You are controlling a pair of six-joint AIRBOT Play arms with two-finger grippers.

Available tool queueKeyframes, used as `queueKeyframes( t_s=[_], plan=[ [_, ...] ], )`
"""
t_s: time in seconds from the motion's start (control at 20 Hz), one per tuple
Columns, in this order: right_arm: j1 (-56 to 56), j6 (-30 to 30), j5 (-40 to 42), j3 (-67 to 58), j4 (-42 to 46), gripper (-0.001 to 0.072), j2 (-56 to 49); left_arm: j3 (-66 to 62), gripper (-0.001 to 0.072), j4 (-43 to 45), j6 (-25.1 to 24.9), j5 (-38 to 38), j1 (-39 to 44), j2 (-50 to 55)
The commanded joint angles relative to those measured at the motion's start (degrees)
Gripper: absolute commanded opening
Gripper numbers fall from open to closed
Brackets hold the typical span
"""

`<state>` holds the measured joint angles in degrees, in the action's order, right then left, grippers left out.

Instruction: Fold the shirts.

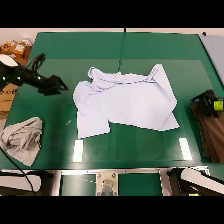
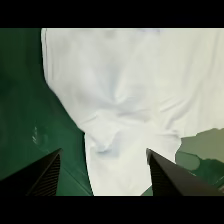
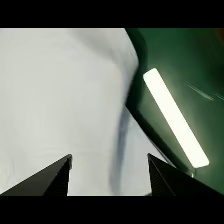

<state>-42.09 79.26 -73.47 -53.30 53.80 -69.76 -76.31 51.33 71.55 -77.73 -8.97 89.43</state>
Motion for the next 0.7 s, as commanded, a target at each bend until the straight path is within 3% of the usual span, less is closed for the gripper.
queueKeyframes(
  t_s=[0.0, 0.25, 0.5, 0.6, 0.65],
  plan=[
    [-3.5, 0.1, -0.4, 14.3, 0.2, 0.0545, 3.8, 9.9, 0.0592, -0.1, -1.6, 4.7, -0.1, -0.1],
    [-2.9, 0.4, 8.1, 25.1, -0.9, 0.0545, 3.8, 19.0, 0.0592, -4.5, -4.4, 16.9, 4.0, 0.6],
    [-1.5, -3.1, 16.9, 28.4, -11.9, 0.0545, 0.6, 19.1, 0.0584, -4.5, -4.6, 21.5, 11.3, 1.4],
    [-1.4, -5.7, 18.7, 28.3, -14.6, 0.0545, -1.3, 19.1, 0.0234, -4.4, -5.9, 20.5, 12.3, 1.5],
    [-1.4, -6.6, 18.8, 28.3, -14.9, 0.0533, -1.9, 18.9, 0.0104, -4.3, -6.1, 19.9, 12.3, 1.5]
  ],
)
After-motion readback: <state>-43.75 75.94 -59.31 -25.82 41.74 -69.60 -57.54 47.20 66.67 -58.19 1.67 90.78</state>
